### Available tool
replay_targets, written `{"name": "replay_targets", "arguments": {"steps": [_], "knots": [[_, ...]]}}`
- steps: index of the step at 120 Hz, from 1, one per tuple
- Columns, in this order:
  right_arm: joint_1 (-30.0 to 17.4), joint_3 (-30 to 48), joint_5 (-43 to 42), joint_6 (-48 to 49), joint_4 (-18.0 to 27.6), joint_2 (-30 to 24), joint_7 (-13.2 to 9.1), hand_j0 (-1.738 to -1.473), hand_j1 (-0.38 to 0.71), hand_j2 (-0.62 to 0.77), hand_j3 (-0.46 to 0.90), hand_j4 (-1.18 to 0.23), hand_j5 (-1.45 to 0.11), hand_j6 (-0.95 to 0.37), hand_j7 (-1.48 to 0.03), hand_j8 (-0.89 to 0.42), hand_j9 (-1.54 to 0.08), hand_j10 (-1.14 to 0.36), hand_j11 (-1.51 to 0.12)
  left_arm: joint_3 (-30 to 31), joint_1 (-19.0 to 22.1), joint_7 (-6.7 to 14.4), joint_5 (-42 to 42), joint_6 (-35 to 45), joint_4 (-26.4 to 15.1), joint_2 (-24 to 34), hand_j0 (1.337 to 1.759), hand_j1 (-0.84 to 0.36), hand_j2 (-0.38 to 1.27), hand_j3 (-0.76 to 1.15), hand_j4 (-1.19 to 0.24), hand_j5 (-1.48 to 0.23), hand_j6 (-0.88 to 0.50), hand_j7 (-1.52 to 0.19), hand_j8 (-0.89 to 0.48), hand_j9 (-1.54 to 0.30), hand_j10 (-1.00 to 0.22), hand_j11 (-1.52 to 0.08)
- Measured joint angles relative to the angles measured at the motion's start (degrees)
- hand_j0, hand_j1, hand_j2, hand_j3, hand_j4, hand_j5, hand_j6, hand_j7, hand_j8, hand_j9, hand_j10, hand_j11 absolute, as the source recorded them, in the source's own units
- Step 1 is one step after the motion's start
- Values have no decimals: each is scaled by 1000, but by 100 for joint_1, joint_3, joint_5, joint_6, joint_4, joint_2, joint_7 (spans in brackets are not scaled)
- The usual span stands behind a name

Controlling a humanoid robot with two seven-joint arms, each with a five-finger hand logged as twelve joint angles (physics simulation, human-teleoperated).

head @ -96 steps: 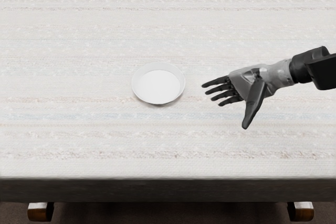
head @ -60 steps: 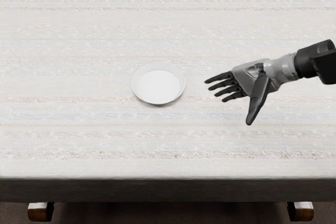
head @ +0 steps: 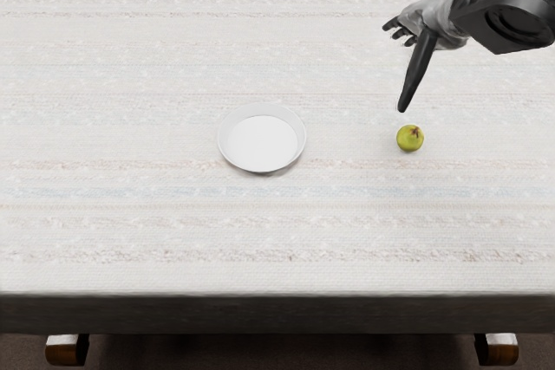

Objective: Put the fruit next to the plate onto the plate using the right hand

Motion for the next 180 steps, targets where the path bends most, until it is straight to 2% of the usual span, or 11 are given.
{"name": "replay_targets", "arguments": {"steps": [10,18,40,78,119,180], "knots": [[187,-591,-25,-444,-17,414,-2,-1658,-349,0,0,-2,0,-2,0,-2,0,-1,0,0,0,0,0,0,1,2,1658,349,1,0,-1,0,-1,0,-1,0,-1,0],[160,-826,-36,-822,-26,655,-3,-1658,-349,0,0,-1,0,-2,0,-2,0,-1,0,0,0,1,0,0,1,6,1658,349,1,0,-1,0,-1,0,-1,0,-1,0],[-323,-1295,-57,-1208,-269,1267,-4,-1658,-349,0,0,-1,0,-2,0,-2,0,-1,0,0,0,2,0,0,0,0,1658,349,0,0,-1,0,-1,0,-1,0,-1,0],[-1029,-1423,-83,-2183,-789,1853,-4,-1658,-349,1,0,-1,0,-2,0,-2,0,-1,0,0,0,3,0,0,1,6,1658,349,1,0,-1,0,-1,0,-1,0,-1,0],[-1381,-1478,-80,-2524,-1077,2011,-4,-1658,-316,-5,0,-29,-36,-30,-36,-29,-36,-29,-36,0,0,4,0,0,1,0,1658,349,0,0,-1,0,-1,0,-1,0,-1,0],[-1683,-1446,-79,-2658,-1250,2024,-4,-1658,-145,-33,0,-172,-222,-173,-222,-172,-222,-172,-222,0,0,2,0,0,1,3,1658,349,1,0,-1,0,-1,0,-1,0,-1,0]]}}
